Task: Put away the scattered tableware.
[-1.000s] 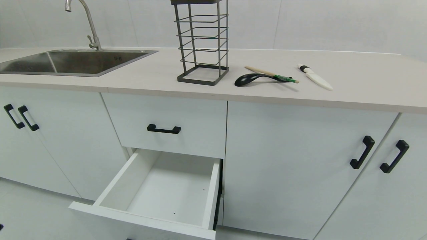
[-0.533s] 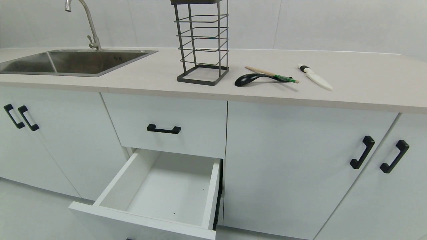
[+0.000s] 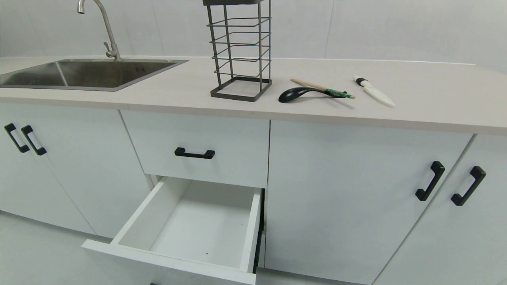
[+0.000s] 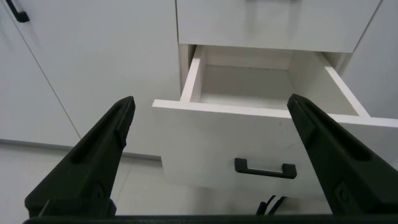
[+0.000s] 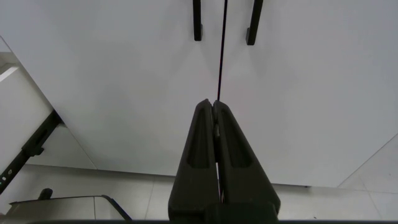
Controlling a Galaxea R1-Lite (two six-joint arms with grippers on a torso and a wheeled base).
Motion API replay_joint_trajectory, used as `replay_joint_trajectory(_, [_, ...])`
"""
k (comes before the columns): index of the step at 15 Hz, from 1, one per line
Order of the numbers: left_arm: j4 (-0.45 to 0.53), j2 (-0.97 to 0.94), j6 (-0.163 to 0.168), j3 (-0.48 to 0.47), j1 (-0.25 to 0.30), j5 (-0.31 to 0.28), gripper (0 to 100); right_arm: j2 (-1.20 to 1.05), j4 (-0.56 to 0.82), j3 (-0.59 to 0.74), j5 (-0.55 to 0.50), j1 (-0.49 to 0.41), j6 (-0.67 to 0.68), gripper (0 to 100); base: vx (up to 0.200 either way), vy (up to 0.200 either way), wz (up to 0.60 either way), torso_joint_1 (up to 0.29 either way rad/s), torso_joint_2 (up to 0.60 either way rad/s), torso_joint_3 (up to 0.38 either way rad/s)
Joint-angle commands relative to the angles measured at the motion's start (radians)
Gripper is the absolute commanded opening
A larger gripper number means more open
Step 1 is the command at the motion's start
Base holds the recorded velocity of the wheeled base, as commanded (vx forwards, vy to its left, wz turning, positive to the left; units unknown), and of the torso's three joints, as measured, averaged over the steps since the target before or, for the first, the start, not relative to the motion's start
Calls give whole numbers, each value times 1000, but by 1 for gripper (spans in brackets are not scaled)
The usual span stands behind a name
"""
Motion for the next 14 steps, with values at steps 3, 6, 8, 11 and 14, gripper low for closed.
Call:
replay_joint_trajectory(3, [2,2,3,0,0,-1,100,0,-1,0,0,0,-2,0,0,0,0,0,0,0])
replay_joint_trajectory(6, [2,2,3,0,0,-1,100,2,0,0,0,0,-1,0,0,0,0,0,0,0])
replay_joint_trajectory(8, [2,2,3,0,0,-1,100,2,-1,0,0,0,-2,0,0,0,0,0,0,0])
replay_joint_trajectory(11, [2,2,3,0,0,-1,100,0,-1,0,-4,-2,-2,0,0,0,0,0,0,0])
replay_joint_trajectory(14, [2,2,3,0,0,-1,100,0,-1,0,-4,-2,-2,0,0,0,0,175,-113,-53])
